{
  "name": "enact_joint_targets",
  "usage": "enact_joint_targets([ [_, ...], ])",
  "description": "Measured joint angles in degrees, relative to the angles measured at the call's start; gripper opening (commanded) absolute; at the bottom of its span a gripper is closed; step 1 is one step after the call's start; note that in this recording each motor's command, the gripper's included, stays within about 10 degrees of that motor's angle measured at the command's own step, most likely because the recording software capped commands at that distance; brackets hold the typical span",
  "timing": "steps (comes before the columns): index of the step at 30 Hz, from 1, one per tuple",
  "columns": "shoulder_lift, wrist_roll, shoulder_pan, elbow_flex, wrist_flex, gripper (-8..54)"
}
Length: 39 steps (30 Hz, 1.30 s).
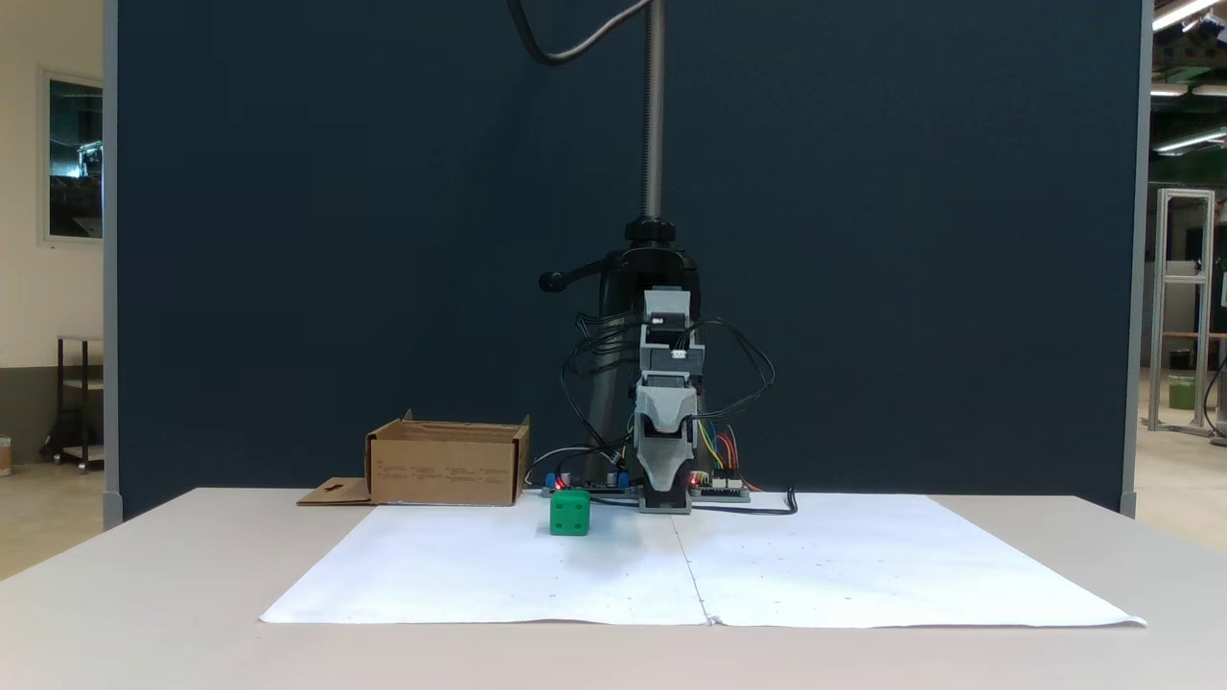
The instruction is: Grasp a green dice and put it in the bin.
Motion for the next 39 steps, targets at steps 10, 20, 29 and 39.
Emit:
enact_joint_targets([
  [10,0.00,0.44,5.80,-16.61,27.86,43.1],
  [20,-1.67,0.88,8.00,-31.46,47.90,42.5],
  [29,-10.90,-6.06,16.44,-32.87,49.57,42.5],
  [39,-14.33,-19.78,25.05,-31.73,49.57,44.2],
])
